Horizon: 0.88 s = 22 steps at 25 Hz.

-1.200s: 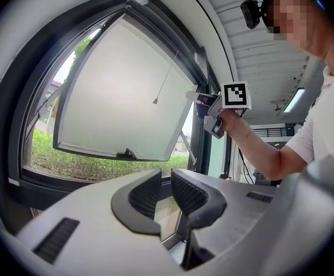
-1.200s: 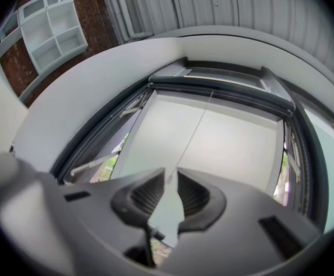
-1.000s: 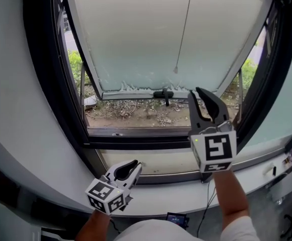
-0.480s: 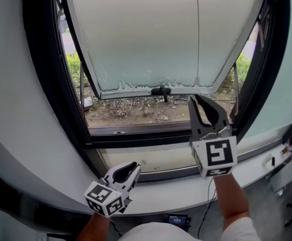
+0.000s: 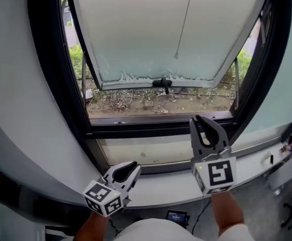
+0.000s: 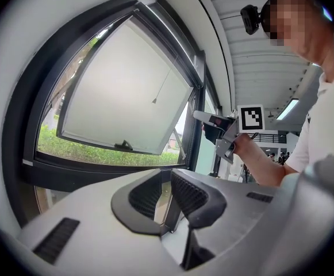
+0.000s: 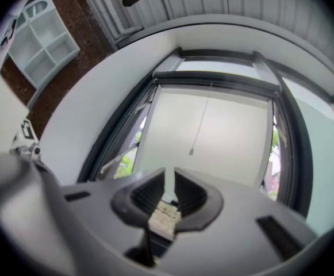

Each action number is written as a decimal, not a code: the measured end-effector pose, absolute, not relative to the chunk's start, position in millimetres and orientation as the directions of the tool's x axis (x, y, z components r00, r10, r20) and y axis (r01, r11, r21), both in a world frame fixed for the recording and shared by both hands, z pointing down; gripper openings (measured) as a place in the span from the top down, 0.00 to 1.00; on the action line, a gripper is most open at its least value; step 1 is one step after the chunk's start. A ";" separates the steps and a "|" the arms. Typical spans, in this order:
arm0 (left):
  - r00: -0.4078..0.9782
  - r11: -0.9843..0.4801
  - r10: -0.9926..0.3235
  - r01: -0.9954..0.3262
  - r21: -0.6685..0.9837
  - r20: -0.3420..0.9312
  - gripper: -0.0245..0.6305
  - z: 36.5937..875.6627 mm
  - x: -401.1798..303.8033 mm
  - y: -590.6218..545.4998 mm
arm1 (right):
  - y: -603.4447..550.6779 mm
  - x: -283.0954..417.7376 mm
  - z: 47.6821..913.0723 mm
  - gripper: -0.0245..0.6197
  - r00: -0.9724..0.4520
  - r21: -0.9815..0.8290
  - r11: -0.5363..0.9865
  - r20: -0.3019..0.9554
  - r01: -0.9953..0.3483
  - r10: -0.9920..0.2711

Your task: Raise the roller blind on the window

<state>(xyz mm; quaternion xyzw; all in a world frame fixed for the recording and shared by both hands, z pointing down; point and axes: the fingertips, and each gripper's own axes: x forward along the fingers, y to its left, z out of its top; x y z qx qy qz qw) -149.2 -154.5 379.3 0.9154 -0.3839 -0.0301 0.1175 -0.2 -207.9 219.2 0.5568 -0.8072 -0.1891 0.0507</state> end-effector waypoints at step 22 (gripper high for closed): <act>0.667 -0.639 -0.744 -0.724 0.259 0.029 0.86 377.4 -52.3 -91.4 | -140.8 102.1 296.8 0.87 -0.433 0.211 0.426 0.014 -0.880 -0.901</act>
